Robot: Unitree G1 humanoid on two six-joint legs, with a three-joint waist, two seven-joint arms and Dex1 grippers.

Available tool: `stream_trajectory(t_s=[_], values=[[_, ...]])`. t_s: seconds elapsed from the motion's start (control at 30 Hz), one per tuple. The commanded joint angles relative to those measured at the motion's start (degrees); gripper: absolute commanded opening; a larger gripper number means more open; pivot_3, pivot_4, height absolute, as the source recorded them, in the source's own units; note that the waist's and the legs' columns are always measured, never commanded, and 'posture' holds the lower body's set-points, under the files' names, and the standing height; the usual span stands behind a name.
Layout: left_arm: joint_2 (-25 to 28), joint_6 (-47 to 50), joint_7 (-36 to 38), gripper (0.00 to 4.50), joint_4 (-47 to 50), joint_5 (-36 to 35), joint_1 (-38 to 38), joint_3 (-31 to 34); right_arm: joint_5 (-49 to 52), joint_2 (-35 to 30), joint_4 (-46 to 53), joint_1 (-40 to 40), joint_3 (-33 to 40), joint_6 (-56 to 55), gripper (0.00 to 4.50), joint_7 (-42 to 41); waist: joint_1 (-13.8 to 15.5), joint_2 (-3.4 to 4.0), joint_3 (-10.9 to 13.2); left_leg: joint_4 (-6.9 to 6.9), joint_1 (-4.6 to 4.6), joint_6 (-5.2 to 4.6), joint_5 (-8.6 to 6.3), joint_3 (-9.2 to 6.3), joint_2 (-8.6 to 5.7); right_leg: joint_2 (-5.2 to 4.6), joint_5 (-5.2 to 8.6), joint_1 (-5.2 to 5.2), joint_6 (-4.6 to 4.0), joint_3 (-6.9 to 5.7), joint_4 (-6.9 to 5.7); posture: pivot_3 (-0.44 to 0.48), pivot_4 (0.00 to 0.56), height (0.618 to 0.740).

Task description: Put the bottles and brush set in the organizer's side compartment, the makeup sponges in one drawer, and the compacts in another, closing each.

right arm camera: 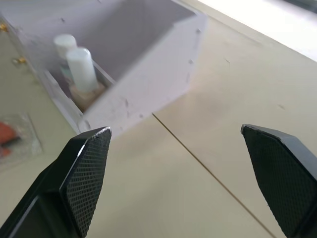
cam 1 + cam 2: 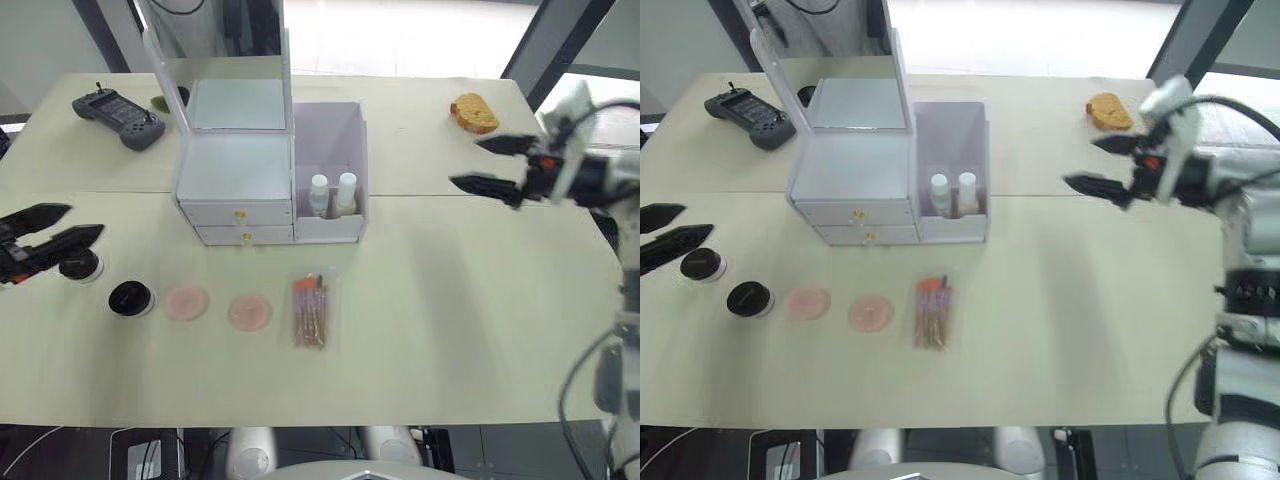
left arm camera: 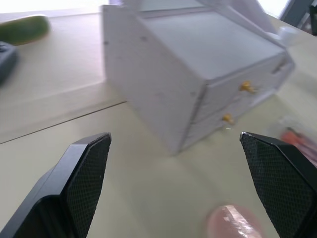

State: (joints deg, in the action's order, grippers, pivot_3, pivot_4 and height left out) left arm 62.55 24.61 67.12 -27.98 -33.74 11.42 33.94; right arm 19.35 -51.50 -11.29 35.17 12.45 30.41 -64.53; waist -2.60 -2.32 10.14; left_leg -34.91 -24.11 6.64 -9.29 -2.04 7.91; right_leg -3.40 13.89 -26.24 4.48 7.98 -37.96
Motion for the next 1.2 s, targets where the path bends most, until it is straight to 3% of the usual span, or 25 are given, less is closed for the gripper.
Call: stream_trajectory(t_s=[0.03,0.13,0.23,0.5,0.57,0.77,0.9,1.07,1.2], values=[[1.79,-10.26,2.47,4.50,-15.12,5.85,3.41,-2.49,1.66,-2.02,5.38,-8.51,8.68,-2.77,4.45,1.76,-0.30,0.02,-0.01,0.00,0.03,0.00,0.00,0.00,0.00,0.00,-0.01,0.02,0.02,0.00,-0.01,0.000,0.150,0.705],[2.32,-15.35,3.54,4.50,-24.40,8.92,7.70,-4.72,1.79,-1.75,7.74,-19.04,14.63,-4.15,4.45,2.78,-0.06,-0.01,-0.02,0.07,0.08,0.00,0.00,0.01,0.00,0.01,-0.01,0.05,0.05,0.00,-0.04,0.000,0.150,0.705],[2.11,-16.71,4.98,4.50,-27.37,10.25,12.06,-6.69,2.45,-1.08,8.13,-25.18,17.63,-5.45,4.45,3.73,0.06,-0.04,-0.03,0.02,0.04,0.05,0.02,0.01,0.00,0.00,0.00,0.05,0.04,0.00,-0.04,0.000,0.150,0.705],[0.98,-15.43,8.37,4.50,-24.95,11.95,20.36,-11.29,5.13,-1.01,9.66,-25.27,17.49,-4.16,4.45,6.56,-0.19,-0.04,-0.04,0.05,0.10,0.17,0.10,0.01,0.00,0.00,-0.08,0.11,0.15,0.00,-0.10,0.000,0.150,0.705],[0.02,-18.41,10.48,4.50,-19.74,10.45,20.47,-10.78,8.39,-2.52,13.62,-23.47,15.54,-1.55,4.45,4.00,-0.33,-0.04,-0.03,0.06,0.10,0.17,0.10,0.01,0.00,0.00,-0.17,0.11,0.31,0.00,-0.09,0.000,0.150,0.705],[-0.38,-0.26,16.45,4.50,7.39,3.86,16.48,-16.52,18.84,-8.78,30.99,-16.69,7.06,10.34,4.45,-0.69,-0.17,-0.01,-0.02,0.06,0.05,0.18,0.10,-0.01,0.01,-0.01,-0.17,0.11,0.33,0.00,-0.12,0.000,0.150,0.705],[0.03,10.27,16.80,4.50,25.63,-2.44,14.79,-20.21,24.00,-6.48,43.21,-10.21,1.30,15.95,4.45,6.88,-0.05,-0.06,-0.02,0.03,0.03,0.18,0.10,-0.02,0.02,0.00,-0.15,0.10,0.34,0.01,-0.08,0.000,0.150,0.705],[0.96,14.34,18.52,4.50,41.33,-6.84,11.62,-23.26,31.06,-2.77,45.80,-4.16,-4.10,30.47,4.45,17.86,0.00,-0.07,-0.01,-0.05,-0.02,0.17,0.09,-0.03,0.02,-0.01,-0.04,0.09,0.12,0.01,-0.06,0.000,0.150,0.705],[-2.52,24.47,10.59,4.50,48.14,-9.89,15.30,-29.92,39.11,0.86,48.74,-8.00,-2.11,36.91,4.45,24.19,0.60,-0.08,-0.01,-0.06,-0.03,0.14,0.09,-0.05,0.02,-0.01,0.00,0.10,0.03,0.01,-0.07,0.000,0.150,0.705]])
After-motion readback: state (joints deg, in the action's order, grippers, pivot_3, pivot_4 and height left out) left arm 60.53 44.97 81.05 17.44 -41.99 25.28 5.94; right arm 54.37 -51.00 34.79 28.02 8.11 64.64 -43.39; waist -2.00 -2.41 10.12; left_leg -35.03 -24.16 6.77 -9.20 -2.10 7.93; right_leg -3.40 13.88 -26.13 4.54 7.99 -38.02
